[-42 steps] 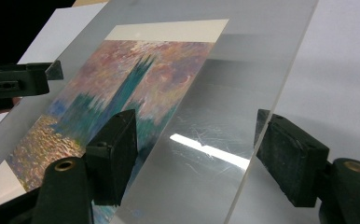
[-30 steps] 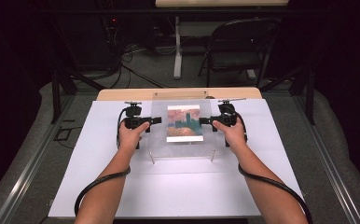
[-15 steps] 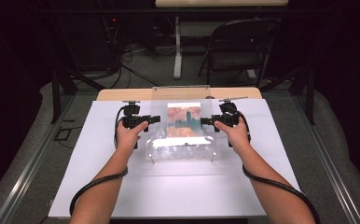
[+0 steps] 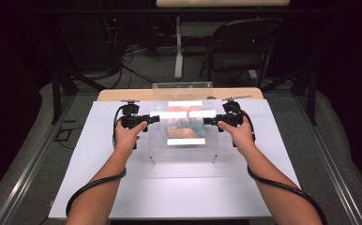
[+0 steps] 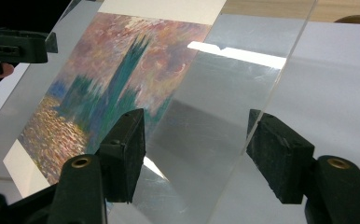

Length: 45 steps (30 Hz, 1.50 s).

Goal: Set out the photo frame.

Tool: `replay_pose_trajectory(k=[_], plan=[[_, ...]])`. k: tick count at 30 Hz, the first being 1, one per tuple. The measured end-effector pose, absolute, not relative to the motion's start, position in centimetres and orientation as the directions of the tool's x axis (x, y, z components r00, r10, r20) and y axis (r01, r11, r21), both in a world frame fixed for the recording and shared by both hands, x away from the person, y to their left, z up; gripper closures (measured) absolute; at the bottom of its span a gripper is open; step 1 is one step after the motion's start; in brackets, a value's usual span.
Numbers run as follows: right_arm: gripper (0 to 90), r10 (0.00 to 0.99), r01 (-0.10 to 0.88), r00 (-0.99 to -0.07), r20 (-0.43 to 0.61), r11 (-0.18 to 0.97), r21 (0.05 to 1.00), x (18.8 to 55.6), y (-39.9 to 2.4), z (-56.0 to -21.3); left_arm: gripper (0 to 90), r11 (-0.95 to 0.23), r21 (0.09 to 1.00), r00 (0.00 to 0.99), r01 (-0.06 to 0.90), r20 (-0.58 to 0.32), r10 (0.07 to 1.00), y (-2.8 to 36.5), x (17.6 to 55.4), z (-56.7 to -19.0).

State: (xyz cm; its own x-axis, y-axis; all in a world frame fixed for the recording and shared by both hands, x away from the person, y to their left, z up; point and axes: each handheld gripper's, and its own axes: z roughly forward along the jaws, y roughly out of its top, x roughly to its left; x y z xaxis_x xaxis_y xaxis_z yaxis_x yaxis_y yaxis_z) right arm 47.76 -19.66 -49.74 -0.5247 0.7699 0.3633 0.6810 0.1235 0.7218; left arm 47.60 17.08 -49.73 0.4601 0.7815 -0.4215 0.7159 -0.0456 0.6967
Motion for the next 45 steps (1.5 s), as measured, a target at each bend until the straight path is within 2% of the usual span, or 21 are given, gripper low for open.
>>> replay_pose_trajectory(k=[14, 36, 45], plan=[[38.7, 0.774, 0.643, -0.552, 0.311, 0.157, 0.750, 46.8, -19.3, -48.5, 54.5, -0.034, 0.719, 0.476, 0.694, -0.423, 0.771, 17.9, 46.6, -48.6], [51.6, 0.750, 0.573, -0.612, 0.250, 0.202, 0.794, 43.2, -20.5, -46.1, 63.8, -0.073, 0.772, 0.543, 0.632, -0.374, 0.751, 18.3, 43.4, -46.0], [53.6, 0.746, 0.546, -0.629, 0.219, 0.223, 0.808, 42.1, -20.5, -45.5, 66.0, -0.089, 0.785, 0.563, 0.613, -0.355, 0.746, 18.6, 42.2, -45.4]])
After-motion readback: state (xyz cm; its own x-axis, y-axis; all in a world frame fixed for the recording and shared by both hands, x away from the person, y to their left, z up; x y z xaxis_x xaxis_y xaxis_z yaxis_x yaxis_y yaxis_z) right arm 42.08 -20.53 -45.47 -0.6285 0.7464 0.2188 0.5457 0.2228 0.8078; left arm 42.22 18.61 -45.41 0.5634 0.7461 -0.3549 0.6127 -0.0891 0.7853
